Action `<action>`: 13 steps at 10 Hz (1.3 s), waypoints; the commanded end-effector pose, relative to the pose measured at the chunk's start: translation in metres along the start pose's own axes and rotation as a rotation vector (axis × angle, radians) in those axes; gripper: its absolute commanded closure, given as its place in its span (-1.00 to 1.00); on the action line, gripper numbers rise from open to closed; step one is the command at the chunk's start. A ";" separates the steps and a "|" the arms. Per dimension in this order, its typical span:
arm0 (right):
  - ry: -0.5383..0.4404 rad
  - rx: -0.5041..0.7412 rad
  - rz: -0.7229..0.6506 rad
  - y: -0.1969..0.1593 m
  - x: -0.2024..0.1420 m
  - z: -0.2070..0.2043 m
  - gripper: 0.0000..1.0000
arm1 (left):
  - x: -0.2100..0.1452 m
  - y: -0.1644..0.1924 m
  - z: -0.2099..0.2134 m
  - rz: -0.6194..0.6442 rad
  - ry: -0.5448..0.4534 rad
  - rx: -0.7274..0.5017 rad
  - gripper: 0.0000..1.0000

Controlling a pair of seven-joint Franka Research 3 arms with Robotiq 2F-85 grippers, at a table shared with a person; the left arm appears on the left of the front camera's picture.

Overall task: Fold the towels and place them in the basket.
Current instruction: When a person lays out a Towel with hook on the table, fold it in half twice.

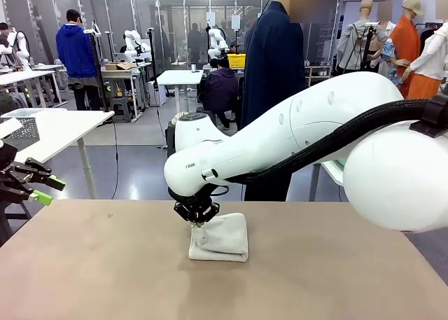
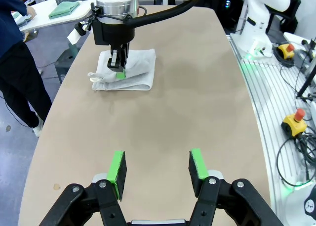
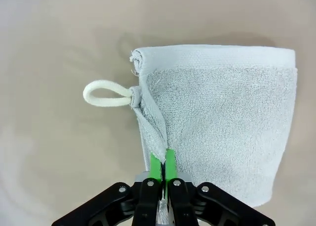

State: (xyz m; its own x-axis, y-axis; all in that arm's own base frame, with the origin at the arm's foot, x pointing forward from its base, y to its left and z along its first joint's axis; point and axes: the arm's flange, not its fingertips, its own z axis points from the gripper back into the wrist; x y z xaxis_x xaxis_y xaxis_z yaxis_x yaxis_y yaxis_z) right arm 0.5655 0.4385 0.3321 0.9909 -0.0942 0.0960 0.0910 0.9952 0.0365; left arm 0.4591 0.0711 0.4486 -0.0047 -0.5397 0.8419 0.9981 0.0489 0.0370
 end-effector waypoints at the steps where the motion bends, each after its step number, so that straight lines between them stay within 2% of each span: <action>1: -0.022 0.014 -0.038 0.001 0.003 -0.002 0.53 | 0.001 -0.003 0.000 -0.003 -0.002 0.008 -0.31; 2: -0.032 0.014 -0.060 0.001 0.002 -0.001 0.53 | 0.001 -0.003 0.000 -0.003 -0.002 0.008 -0.31; 3: -0.039 0.011 -0.076 0.001 0.001 0.000 0.13 | 0.001 -0.003 0.000 -0.003 -0.002 0.008 -0.31; 4: -0.039 0.012 -0.077 0.001 0.000 0.001 0.51 | 0.001 -0.003 0.000 -0.003 -0.002 0.008 -0.31; 5: -0.047 0.018 -0.080 -0.003 -0.002 0.007 -0.26 | 0.001 -0.003 0.000 -0.003 -0.002 0.008 -0.31; 6: -0.047 0.033 -0.081 -0.011 -0.004 0.016 0.11 | 0.001 -0.003 0.000 -0.003 -0.002 0.008 -0.31; 7: -0.057 0.044 -0.094 -0.020 -0.008 0.027 -0.66 | 0.001 -0.003 0.000 -0.003 -0.002 0.008 -0.31; 8: -0.044 0.074 -0.061 -0.030 -0.016 0.040 -0.29 | 0.001 -0.003 0.000 -0.003 -0.002 0.008 -0.31; 11: -0.015 0.131 0.022 -0.098 -0.038 0.088 -0.29 | 0.001 -0.003 0.000 -0.003 -0.002 0.008 -0.31; 13: -0.044 0.164 0.028 -0.153 -0.043 0.103 -0.29 | 0.001 -0.003 0.000 -0.003 -0.002 0.008 -0.31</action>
State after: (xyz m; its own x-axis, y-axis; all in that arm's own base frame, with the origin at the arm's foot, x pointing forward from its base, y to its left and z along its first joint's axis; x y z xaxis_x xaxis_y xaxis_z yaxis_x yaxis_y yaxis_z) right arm 0.5146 0.3201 0.4279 0.9868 -0.0938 0.1321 0.0751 0.9873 0.1400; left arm 0.4588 0.0714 0.4483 -0.0037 -0.5395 0.8420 0.9981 0.0497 0.0363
